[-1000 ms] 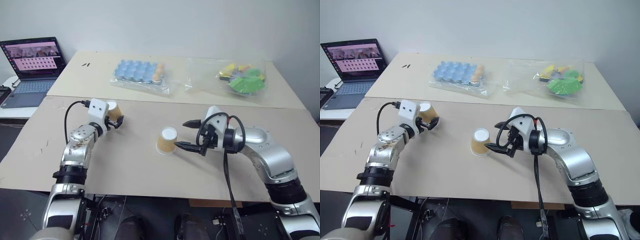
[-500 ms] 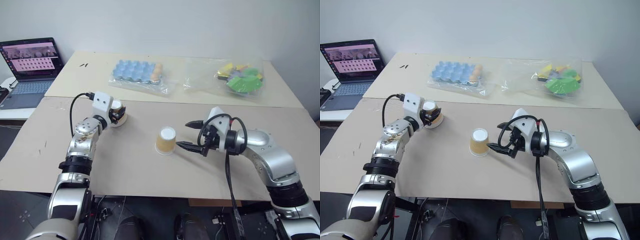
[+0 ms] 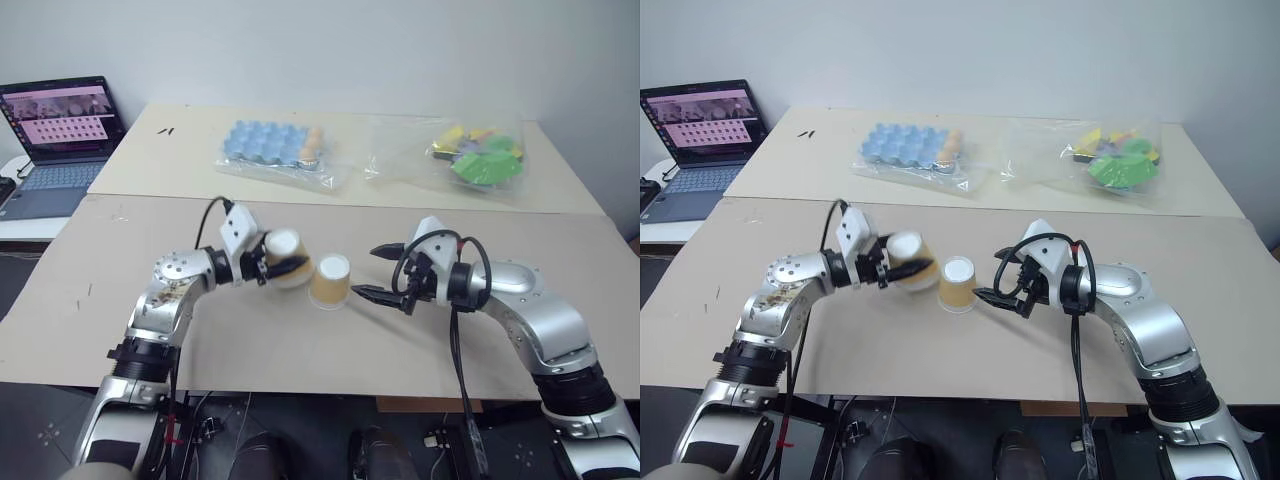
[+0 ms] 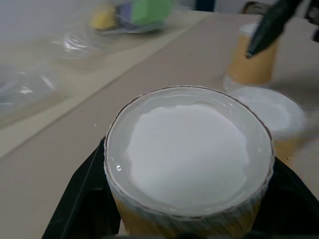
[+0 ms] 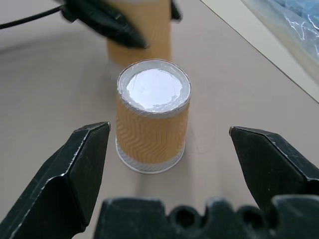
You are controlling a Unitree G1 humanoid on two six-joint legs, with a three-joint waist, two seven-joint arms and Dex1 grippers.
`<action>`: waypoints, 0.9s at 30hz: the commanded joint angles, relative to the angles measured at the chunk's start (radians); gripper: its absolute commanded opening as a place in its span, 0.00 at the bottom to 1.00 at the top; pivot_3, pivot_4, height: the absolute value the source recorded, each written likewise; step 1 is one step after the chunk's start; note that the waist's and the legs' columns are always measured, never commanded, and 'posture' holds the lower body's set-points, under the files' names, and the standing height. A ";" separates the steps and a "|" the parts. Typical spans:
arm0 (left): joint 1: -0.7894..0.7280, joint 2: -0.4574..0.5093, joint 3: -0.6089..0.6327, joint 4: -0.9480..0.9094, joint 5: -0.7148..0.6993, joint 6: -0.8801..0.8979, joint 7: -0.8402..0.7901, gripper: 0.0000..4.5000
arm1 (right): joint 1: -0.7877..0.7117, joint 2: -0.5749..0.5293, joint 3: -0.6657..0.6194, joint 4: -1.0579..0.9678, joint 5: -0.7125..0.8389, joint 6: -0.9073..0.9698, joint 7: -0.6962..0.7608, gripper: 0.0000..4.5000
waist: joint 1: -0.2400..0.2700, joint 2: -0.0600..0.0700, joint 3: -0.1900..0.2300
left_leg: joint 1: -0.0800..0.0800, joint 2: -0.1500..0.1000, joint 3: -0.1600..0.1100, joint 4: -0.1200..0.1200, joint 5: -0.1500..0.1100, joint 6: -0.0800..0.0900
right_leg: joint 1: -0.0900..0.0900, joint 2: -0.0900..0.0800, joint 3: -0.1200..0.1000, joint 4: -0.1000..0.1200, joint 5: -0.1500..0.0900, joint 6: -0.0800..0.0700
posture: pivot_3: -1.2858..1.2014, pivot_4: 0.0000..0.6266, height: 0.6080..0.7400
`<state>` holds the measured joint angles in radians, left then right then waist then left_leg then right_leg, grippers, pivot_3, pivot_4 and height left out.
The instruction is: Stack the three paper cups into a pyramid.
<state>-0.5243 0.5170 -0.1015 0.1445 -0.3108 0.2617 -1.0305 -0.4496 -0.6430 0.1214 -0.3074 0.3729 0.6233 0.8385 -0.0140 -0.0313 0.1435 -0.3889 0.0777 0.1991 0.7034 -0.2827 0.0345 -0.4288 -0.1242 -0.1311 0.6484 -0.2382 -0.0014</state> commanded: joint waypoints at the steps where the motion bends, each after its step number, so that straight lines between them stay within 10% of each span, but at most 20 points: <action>1: -0.014 0.012 -0.031 0.006 0.008 -0.002 -0.066 0.56 | 0.006 -0.015 -0.037 -0.050 0.012 0.016 -0.012 1.00 | 0.001 0.000 0.000 | 0.000 0.000 0.000 0.000 0.000 0.000 | 0.000 0.000 0.000 0.000 0.000 0.000 | 0.52 0.24 0.94; 13: -0.078 -0.051 -0.084 0.104 0.063 -0.069 -0.100 0.56 | 0.037 -0.035 -0.083 -0.099 0.023 0.050 -0.041 1.00 | 0.009 0.000 0.000 | -0.001 -0.001 -0.001 0.000 0.000 0.000 | 0.000 0.000 0.000 -0.001 0.000 0.000 | 0.52 0.24 0.94; 18: -0.085 -0.057 -0.079 0.086 0.062 -0.064 -0.103 0.99 | 0.039 -0.043 -0.102 -0.110 0.030 0.061 -0.041 1.00 | 0.009 0.000 0.000 | -0.001 -0.001 -0.002 0.001 0.000 0.001 | 0.001 0.000 -0.001 -0.001 0.000 0.000 | 0.52 0.24 0.94; 27: -0.067 0.072 0.003 -0.132 -0.034 0.108 -0.150 0.99 | 0.026 -0.102 -0.238 -0.156 0.155 0.115 0.001 1.00 | 0.005 0.000 0.000 | -0.001 0.000 -0.002 0.000 0.000 0.001 | 0.000 0.000 -0.001 -0.001 0.000 0.000 | 0.52 0.24 0.94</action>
<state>-0.5882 0.5509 -0.1481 0.1158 -0.2921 0.3180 -1.1618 -0.4092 -0.7148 -0.0242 -0.4094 0.4620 0.7188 0.8200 -0.0092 -0.0312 0.1436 -0.3903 0.0775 0.1971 0.7037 -0.2831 0.0353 -0.4288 -0.1246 -0.1315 0.6474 -0.2382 -0.0015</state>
